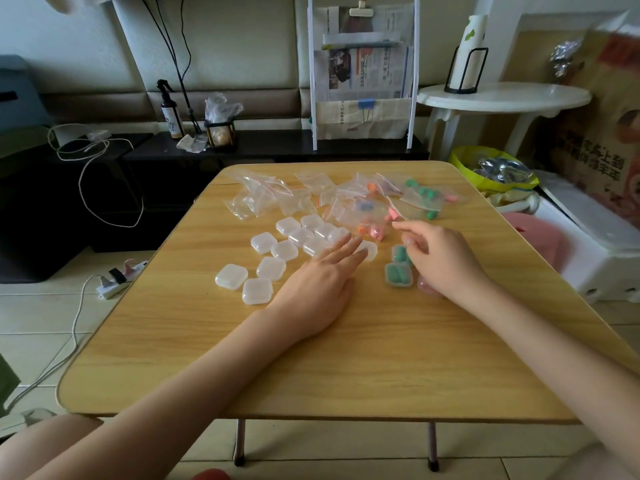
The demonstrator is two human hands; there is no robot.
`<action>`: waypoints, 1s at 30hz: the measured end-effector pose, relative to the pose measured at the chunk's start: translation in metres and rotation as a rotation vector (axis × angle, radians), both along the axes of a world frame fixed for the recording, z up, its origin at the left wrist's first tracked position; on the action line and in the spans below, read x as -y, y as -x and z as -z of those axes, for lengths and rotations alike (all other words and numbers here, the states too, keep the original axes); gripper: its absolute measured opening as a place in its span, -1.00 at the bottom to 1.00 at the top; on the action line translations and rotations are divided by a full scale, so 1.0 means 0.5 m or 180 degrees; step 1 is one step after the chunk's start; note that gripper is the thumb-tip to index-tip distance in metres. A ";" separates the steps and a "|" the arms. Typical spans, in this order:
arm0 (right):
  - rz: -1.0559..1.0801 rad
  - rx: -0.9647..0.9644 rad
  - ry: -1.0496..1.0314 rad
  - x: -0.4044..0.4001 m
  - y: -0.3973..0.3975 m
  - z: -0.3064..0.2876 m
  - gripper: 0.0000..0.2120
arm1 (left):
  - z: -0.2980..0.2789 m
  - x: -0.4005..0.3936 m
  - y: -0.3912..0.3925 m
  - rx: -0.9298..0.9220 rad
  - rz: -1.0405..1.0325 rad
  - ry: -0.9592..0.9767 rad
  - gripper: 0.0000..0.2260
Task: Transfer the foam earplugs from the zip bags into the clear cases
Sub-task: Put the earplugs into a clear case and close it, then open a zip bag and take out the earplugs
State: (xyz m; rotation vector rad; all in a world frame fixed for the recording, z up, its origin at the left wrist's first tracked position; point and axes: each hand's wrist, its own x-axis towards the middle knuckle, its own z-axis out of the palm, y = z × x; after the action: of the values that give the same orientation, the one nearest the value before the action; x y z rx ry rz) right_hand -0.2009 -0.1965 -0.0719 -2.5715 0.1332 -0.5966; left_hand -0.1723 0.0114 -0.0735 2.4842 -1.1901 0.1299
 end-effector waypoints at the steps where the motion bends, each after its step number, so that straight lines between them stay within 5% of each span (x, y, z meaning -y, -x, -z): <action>1: 0.0041 -0.0025 0.0060 0.005 -0.009 -0.004 -0.66 | 0.003 0.003 -0.008 0.0044 0.0027 -0.0086 -0.52; 9: -0.0132 -0.0298 0.0993 -0.015 -0.107 -0.039 -0.58 | 0.021 -0.001 -0.025 0.0079 0.0115 -0.0422 -0.46; 13: -0.0258 -0.0261 0.0595 -0.034 -0.114 -0.046 -0.65 | 0.021 0.001 -0.025 0.0111 0.0102 -0.0301 -0.46; 17: -0.0243 -0.0416 0.1071 -0.040 -0.112 -0.040 -0.79 | 0.023 0.000 -0.020 0.0409 0.0033 -0.0020 -0.50; 22: -0.0195 0.0447 0.0270 -0.035 -0.107 -0.042 -0.91 | 0.025 -0.007 -0.015 0.0446 0.0058 0.0774 -0.61; 25: -0.0662 0.0922 -0.0004 -0.042 -0.068 -0.058 -0.95 | 0.005 -0.010 -0.002 -0.0437 -0.0425 0.1746 -0.69; 28: -0.0958 0.1267 0.0494 -0.060 -0.018 -0.060 -0.94 | -0.021 -0.017 0.003 -0.1981 -0.0802 0.2758 -0.71; 30: -0.1021 0.1363 0.0752 -0.067 0.003 -0.054 -0.92 | -0.028 -0.023 0.004 -0.2483 -0.0812 0.3014 -0.77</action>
State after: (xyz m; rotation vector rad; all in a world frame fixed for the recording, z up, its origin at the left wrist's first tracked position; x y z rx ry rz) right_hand -0.2022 -0.1628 -0.0451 -2.5358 -0.5108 -1.0652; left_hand -0.1742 0.0227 -0.0598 1.5603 -0.3291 -0.1669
